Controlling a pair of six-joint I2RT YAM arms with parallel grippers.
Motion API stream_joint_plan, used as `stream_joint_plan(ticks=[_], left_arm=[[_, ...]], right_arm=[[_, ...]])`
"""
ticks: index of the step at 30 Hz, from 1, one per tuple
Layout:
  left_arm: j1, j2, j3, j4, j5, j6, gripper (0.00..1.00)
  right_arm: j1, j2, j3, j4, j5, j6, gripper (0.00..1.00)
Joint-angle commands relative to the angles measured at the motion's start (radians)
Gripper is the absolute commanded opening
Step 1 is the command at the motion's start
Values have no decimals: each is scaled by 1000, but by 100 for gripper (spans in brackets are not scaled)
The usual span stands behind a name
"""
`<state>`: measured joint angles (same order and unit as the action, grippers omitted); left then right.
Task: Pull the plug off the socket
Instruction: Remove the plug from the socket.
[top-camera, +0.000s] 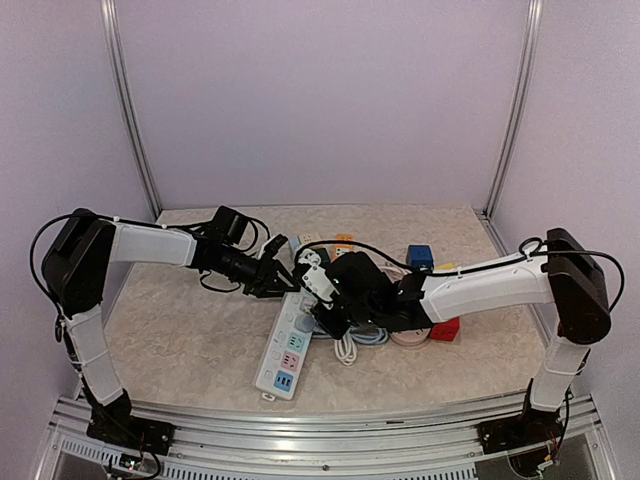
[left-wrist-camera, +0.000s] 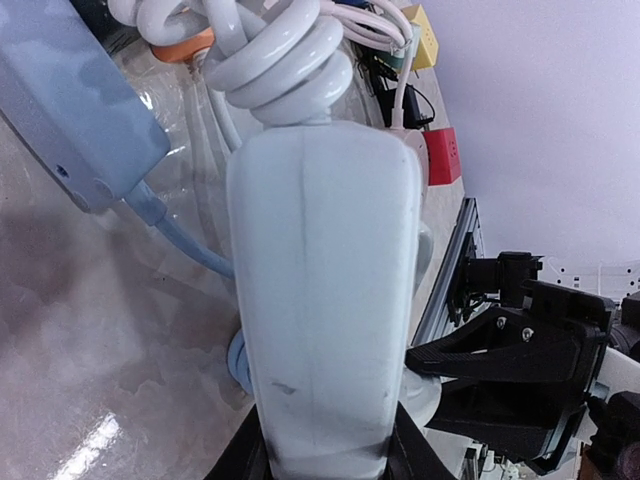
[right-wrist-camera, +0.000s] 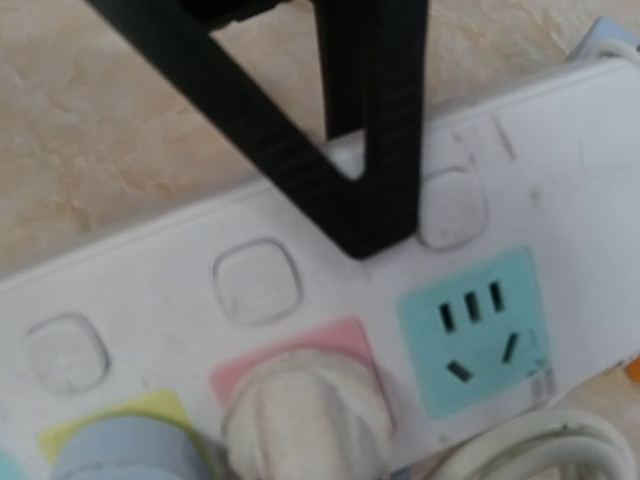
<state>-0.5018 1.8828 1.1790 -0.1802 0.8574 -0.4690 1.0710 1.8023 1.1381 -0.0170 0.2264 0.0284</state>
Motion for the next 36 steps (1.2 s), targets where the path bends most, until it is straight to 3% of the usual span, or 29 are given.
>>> stream_joint_plan(ticks=[1,8,21,36], left_arm=[[42,16,14,-50,-101,-22,0],[42,16,13,-46,-92,-23,0],[39,16,13,-44,-85,-23,0],[39,16,14,-44,-87,-22,0]], right_arm=[[0,-33,27,-64,159,23,0],[-22,-53,19,-40,94,48,0],[-153,-102,-47,52,-191,155,0],[-151,-93,-49,44,-163,152,0]])
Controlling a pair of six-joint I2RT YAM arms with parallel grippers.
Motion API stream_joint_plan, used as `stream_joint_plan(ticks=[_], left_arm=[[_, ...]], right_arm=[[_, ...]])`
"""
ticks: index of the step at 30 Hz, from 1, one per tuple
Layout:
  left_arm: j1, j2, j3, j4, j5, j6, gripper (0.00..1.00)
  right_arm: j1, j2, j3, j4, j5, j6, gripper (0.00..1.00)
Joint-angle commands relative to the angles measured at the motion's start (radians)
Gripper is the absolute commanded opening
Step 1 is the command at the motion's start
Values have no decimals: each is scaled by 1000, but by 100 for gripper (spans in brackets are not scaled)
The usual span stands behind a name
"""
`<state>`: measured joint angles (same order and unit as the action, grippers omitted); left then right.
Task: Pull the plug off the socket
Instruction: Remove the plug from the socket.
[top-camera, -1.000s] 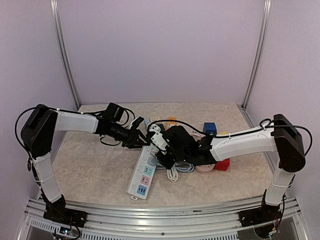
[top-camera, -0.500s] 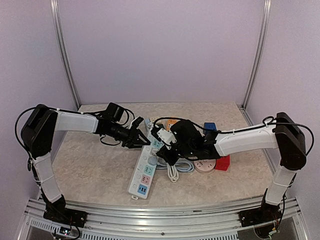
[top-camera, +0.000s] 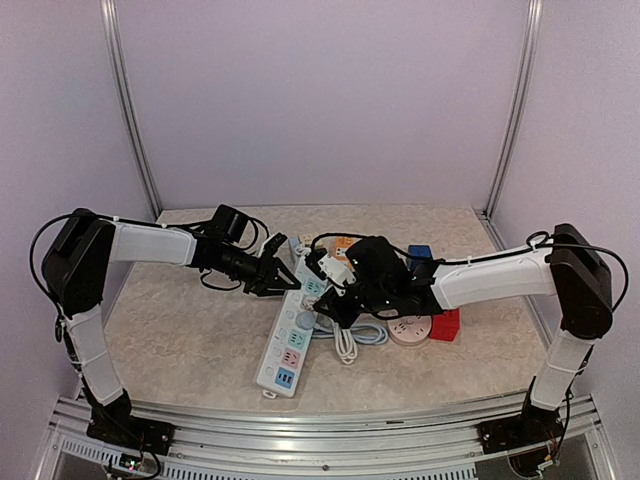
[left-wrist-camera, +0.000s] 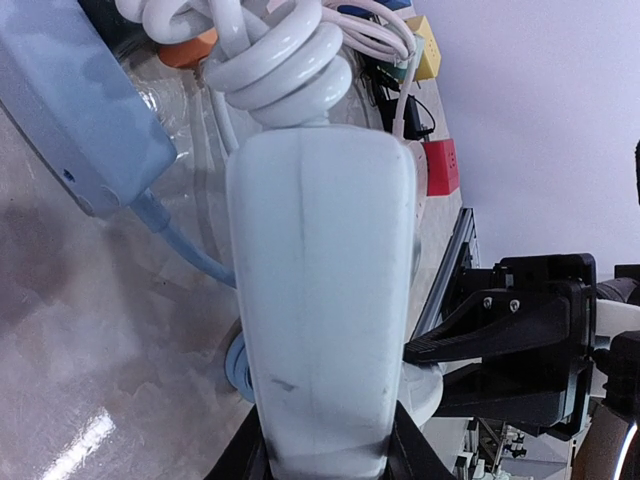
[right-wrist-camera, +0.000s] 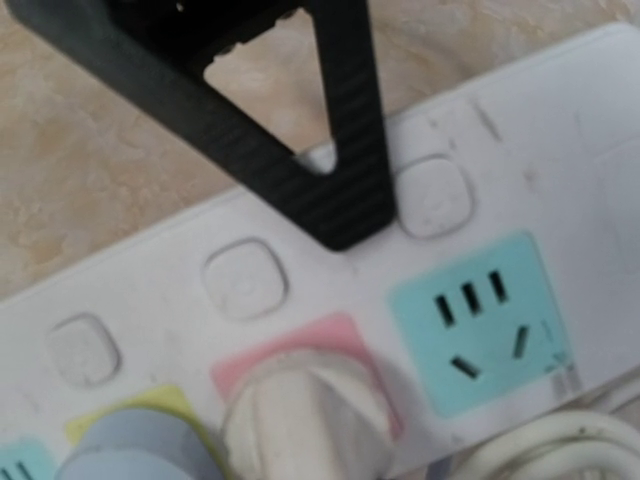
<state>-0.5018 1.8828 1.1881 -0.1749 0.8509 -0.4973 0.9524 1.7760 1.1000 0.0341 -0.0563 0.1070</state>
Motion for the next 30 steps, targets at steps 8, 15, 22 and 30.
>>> stream_joint_plan(ticks=[8,15,22,30], left_arm=[[39,18,5,-50,-82,6,0],[39,18,5,-49,-83,6,0],[40,21,7,-51,-85,6,0],[40,23,7,-52,-84,6,0]], right_arm=[[8,-49,12,-28,202,35,0],[72,-11,67,-105,340,-27,0],[107,10,106,-147,455,-83,0],[117,-1,108,-158,522,-122,0]])
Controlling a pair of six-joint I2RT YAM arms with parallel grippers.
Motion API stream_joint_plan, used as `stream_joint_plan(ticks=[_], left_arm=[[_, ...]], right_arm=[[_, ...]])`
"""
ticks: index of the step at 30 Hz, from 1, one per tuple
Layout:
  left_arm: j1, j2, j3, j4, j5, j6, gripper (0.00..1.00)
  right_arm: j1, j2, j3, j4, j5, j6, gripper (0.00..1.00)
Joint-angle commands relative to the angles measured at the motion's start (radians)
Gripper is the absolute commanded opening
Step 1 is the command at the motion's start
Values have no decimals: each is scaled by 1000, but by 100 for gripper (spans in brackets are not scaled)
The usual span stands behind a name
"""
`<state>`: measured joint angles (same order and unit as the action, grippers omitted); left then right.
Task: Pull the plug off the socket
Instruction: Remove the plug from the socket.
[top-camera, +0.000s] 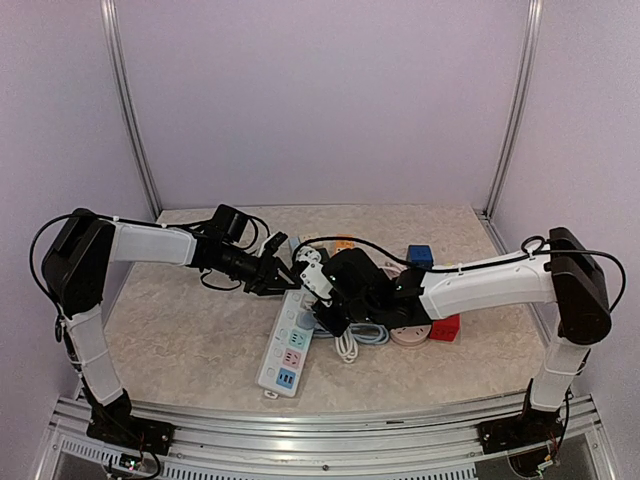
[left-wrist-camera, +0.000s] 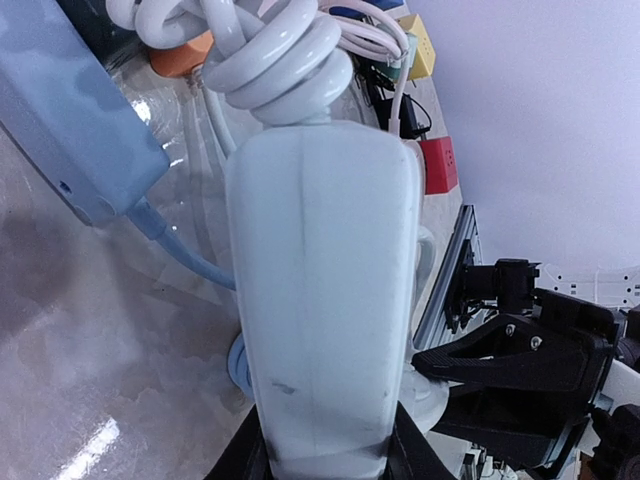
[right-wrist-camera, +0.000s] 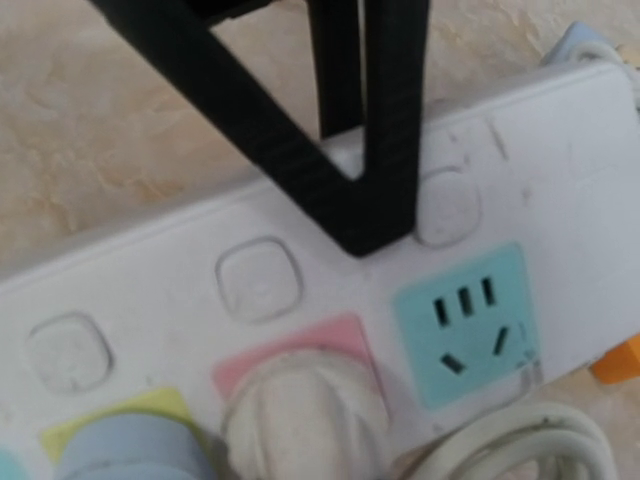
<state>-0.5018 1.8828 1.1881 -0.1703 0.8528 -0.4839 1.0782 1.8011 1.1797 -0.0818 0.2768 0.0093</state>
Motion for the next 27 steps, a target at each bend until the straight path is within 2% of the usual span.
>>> stream_joint_plan(ticks=[1,10,20,27], left_arm=[[40,22,7,-55,-86,-7,0],[40,23,7,-57,-86,-7,0],[39,17,7,-60,-86,-3,0],[39,18,8,-60,-87,-4,0]], right_arm=[[-9,-28,29,-43,191,-29,0],[-26,-55,16,-20,96,-12,0],[-135,-119,-33,24,-185,77,0],[-157,-120,-41,29,-230,94,0]])
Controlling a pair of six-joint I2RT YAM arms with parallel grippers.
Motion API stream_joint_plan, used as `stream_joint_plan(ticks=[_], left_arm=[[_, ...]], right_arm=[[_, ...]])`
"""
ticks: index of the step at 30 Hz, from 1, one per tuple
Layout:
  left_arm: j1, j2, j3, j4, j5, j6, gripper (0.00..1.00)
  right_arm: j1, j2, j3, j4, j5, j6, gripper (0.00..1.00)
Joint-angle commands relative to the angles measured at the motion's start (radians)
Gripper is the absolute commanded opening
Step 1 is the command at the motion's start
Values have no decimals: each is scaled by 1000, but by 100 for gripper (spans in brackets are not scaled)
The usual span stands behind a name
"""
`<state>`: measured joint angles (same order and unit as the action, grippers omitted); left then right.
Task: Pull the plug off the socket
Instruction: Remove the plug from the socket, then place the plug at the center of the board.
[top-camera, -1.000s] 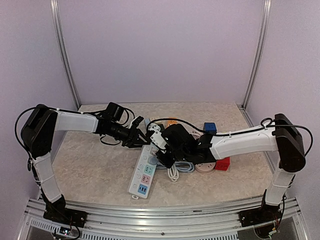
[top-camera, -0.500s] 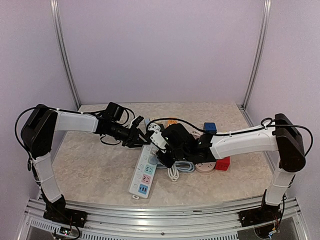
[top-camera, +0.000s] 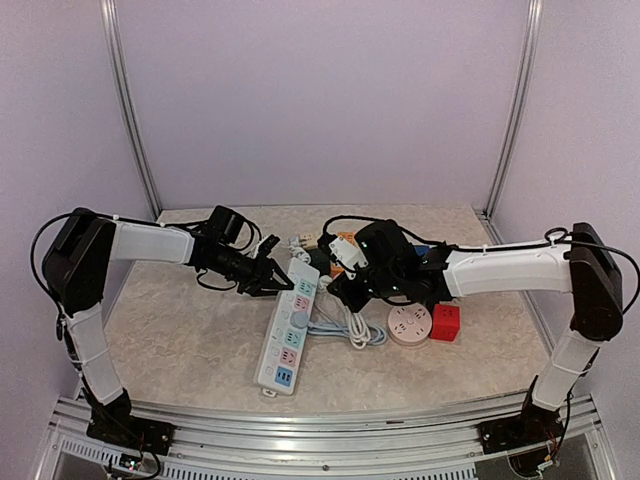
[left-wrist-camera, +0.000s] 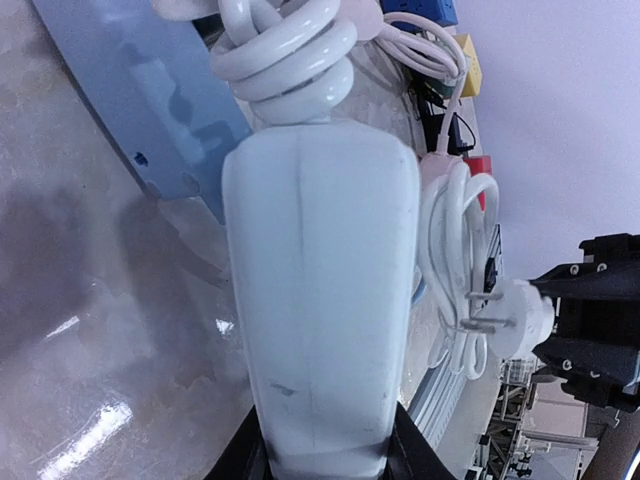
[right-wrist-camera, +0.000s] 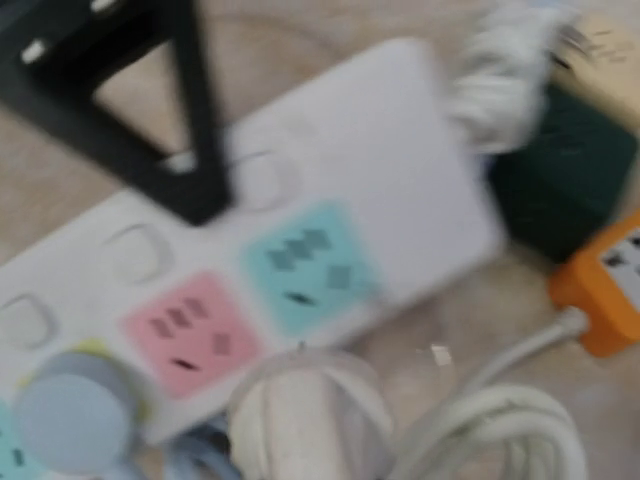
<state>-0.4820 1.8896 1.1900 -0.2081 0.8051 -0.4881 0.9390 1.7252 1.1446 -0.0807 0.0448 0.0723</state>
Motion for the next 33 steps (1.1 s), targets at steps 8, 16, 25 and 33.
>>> stream_joint_plan(ticks=[8,16,25,33], left_arm=[[22,2,2,-21,-55,1,0],[67,-60,-4,-9,-51,3,0],[111,-147,-7,-23,-8,16,0],[147,-211,-49,-23,20,25,0]], right_arm=[[-18,-97,7,2,101,43,0],[-56,-182,62,-114,298,40,0],[-178,-133,48,-157,320,11,0],[-231,-30,14,-117,247,38,0]])
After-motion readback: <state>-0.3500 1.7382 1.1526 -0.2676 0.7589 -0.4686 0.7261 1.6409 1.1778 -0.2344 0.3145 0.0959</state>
